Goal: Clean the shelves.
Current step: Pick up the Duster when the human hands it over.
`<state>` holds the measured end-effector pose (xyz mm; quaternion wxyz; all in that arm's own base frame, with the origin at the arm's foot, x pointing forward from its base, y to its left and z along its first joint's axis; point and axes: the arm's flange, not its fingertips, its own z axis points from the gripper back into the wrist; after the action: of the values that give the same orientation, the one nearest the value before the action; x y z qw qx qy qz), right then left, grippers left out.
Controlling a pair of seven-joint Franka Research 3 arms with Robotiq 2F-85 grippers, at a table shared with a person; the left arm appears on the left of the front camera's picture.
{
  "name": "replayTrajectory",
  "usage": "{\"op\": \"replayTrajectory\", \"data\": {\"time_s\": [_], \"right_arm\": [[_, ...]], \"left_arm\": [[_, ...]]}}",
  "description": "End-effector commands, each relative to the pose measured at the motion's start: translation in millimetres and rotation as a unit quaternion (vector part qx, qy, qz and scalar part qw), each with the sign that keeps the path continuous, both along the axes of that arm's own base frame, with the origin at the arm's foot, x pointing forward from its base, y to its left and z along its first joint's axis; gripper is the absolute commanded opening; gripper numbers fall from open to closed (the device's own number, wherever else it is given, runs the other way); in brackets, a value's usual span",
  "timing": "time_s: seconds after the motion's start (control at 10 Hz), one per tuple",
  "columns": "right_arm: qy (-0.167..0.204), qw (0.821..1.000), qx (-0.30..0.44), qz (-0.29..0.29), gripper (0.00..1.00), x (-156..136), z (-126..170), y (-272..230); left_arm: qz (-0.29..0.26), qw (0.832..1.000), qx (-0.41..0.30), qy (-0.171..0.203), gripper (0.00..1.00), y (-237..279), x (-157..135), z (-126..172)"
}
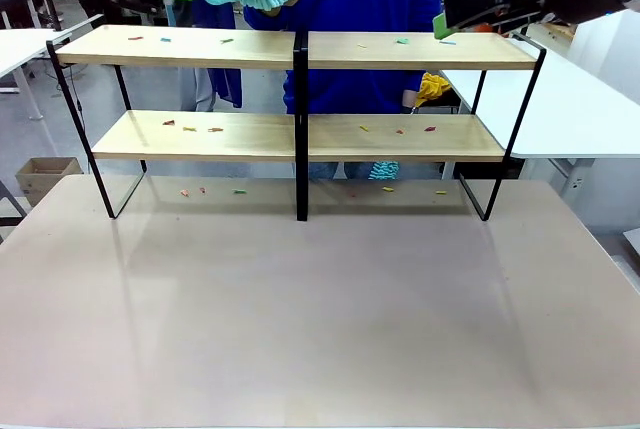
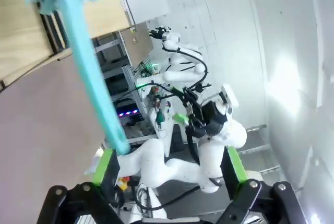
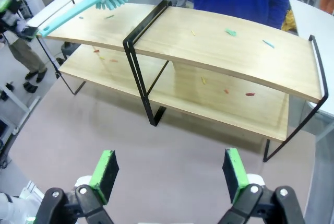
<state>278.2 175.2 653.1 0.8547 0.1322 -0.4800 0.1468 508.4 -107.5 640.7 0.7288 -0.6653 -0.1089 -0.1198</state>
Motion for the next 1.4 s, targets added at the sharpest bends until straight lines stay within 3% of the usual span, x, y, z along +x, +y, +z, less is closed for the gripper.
{"op": "replayTrajectory", "data": {"time_s": [0.0,0.3,0.9,1.0,1.1,1.2,1.3], "right_arm": [[0.0,1.0,0.001,-0.001,1.0,0,0,-1],[0.0,1.0,0.001,-0.001,1.0,0,0,-1],[0.0,1.0,0.001,-0.001,1.0,0,0,-1],[0.0,1.0,0.001,-0.001,1.0,0,0,-1],[0.0,1.0,0.001,-0.001,1.0,0,0,-1],[0.0,1.0,0.001,-0.001,1.0,0,0,-1],[0.0,1.0,0.001,-0.001,1.0,0,0,-1]], "left_arm": [[0.01,0.999,0.01,0.037,1.0,-14,24,0],[0.027,0.997,0.016,0.067,1.0,-39,55,-23],[0.063,0.995,0.018,0.07,1.0,-41,56,-29],[0.063,0.995,0.022,0.07,0.49,-41,55,-28],[0.071,0.995,0.023,0.065,0.42,-40,53,-27],[0.079,0.995,0.022,0.058,0.0,-39,53,-27],[0.082,0.995,0.026,0.056,0.0,-38,53,-27]]}}
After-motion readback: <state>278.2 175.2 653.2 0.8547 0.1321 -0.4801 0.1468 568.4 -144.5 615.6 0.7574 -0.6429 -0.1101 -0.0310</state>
